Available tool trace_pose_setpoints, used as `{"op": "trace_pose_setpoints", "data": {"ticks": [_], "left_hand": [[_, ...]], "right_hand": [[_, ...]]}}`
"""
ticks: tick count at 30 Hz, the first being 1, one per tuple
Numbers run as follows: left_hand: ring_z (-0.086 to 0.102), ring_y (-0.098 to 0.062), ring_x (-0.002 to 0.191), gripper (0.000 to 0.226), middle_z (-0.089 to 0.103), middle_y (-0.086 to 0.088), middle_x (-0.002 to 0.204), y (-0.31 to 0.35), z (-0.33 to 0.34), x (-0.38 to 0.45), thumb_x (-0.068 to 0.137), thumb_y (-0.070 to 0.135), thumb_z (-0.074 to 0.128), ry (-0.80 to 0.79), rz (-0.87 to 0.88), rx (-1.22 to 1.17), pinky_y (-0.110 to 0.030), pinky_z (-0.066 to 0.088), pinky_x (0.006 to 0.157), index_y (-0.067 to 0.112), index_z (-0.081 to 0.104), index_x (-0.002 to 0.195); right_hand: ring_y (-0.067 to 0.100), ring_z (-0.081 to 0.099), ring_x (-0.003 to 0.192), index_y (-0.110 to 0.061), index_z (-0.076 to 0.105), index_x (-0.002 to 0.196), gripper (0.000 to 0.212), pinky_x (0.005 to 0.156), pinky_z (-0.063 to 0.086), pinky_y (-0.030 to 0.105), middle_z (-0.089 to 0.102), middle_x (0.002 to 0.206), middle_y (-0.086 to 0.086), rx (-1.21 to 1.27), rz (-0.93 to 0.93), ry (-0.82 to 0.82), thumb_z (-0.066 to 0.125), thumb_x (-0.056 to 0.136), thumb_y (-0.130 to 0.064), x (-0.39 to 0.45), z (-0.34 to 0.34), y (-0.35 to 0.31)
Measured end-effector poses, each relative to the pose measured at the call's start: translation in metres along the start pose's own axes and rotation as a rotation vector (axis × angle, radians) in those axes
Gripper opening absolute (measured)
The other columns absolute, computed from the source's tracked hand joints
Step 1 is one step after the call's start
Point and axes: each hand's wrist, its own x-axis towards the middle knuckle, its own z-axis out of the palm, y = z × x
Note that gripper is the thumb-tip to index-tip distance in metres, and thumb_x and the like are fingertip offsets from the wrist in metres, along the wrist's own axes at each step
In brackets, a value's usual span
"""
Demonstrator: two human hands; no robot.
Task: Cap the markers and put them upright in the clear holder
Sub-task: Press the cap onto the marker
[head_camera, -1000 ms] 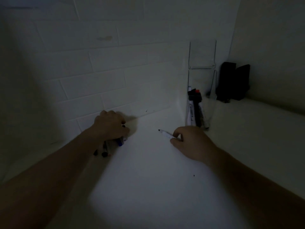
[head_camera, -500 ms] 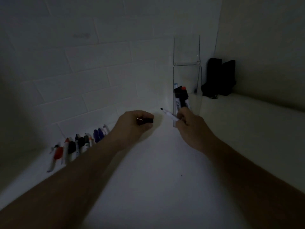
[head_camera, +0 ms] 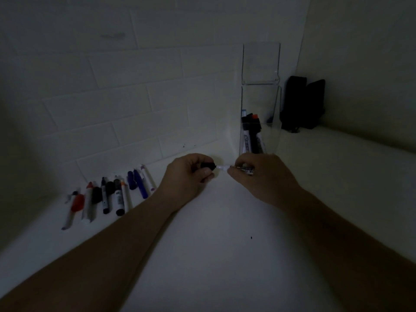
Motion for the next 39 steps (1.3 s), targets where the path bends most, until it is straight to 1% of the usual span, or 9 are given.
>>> {"op": "trace_pose_setpoints", "data": {"ticks": [8,12,15,18,21,28,32,37,39], "left_hand": [[0.062,0.004,0.085,0.028,0.073,0.014,0.099,0.003,0.009,-0.006,0.087,0.031,0.073,0.025,0.247,0.431,0.002,0.036,0.076,0.026,0.071,0.114],[0.067,-0.003,0.081,0.024,0.076,0.009,0.095,0.004,0.011,-0.006,0.09,0.039,0.065,0.035,0.307,0.499,0.0,0.037,0.072,0.027,0.075,0.108],[0.062,-0.001,0.085,0.027,0.075,0.008,0.102,0.005,0.01,-0.006,0.092,0.031,0.063,0.024,0.257,0.459,0.005,0.033,0.074,0.024,0.072,0.117],[0.058,0.007,0.076,0.022,0.07,0.015,0.092,0.005,0.006,-0.005,0.092,0.026,0.065,0.025,0.175,0.405,0.004,0.034,0.071,0.027,0.073,0.113],[0.057,0.014,0.075,0.016,0.068,0.018,0.085,0.004,0.005,-0.004,0.088,0.025,0.07,0.031,0.144,0.349,0.001,0.036,0.069,0.029,0.076,0.103],[0.059,0.009,0.069,0.014,0.069,0.016,0.08,0.002,0.004,-0.003,0.083,0.017,0.076,0.042,0.244,0.393,-0.001,0.038,0.067,0.024,0.077,0.095],[0.064,-0.001,0.072,0.013,0.071,0.014,0.08,-0.001,0.004,-0.007,0.085,0.024,0.075,0.021,0.216,0.375,-0.004,0.042,0.066,0.025,0.077,0.097],[0.062,0.01,0.08,0.019,0.071,0.019,0.087,0.005,0.006,-0.008,0.089,0.043,0.065,-0.025,0.179,0.317,-0.005,0.04,0.069,0.035,0.073,0.105],[0.063,0.006,0.08,0.027,0.071,0.016,0.087,0.005,0.005,-0.008,0.088,0.054,0.06,-0.02,0.115,0.271,-0.012,0.046,0.072,0.039,0.068,0.108]], "right_hand": [[0.008,0.05,0.068,-0.031,0.065,0.09,0.039,0.061,0.04,0.023,0.056,0.077,-0.009,-0.171,-0.108,-0.037,0.046,0.087,-0.065,0.003,0.003,0.003],[0.012,0.047,0.072,-0.03,0.066,0.091,0.028,0.066,0.035,0.025,0.049,0.078,-0.009,-0.227,-0.128,-0.003,0.056,0.089,-0.056,0.004,-0.001,0.003],[0.01,0.047,0.071,-0.029,0.067,0.093,0.024,0.062,0.031,0.022,0.052,0.078,-0.008,-0.195,-0.107,-0.012,0.058,0.089,-0.052,0.005,-0.001,0.003],[0.008,0.048,0.07,-0.03,0.068,0.094,0.02,0.06,0.028,0.016,0.054,0.079,-0.009,-0.147,-0.08,-0.032,0.062,0.09,-0.049,0.004,-0.003,0.004],[0.007,0.053,0.072,-0.029,0.071,0.095,0.02,0.063,0.034,0.017,0.061,0.082,-0.007,-0.068,-0.049,-0.067,0.066,0.088,-0.046,0.003,-0.001,0.003],[0.006,0.058,0.073,-0.029,0.073,0.094,0.018,0.069,0.048,0.026,0.066,0.085,-0.009,-0.008,0.053,-0.063,0.071,0.085,-0.045,-0.001,0.001,-0.012],[0.006,0.059,0.075,-0.026,0.073,0.095,0.016,0.067,0.042,0.019,0.069,0.086,-0.006,-0.001,0.03,-0.146,0.068,0.088,-0.039,0.001,-0.003,-0.007],[0.019,0.055,0.101,-0.043,0.063,0.113,0.028,0.089,0.046,0.042,0.06,0.099,-0.01,-0.273,0.067,-0.243,0.046,0.095,-0.056,-0.001,-0.008,-0.005],[0.004,0.058,0.083,-0.043,0.06,0.104,0.016,0.077,0.051,0.03,0.057,0.086,-0.017,-0.101,0.056,-0.155,0.046,0.099,-0.047,0.002,-0.021,-0.012]]}}
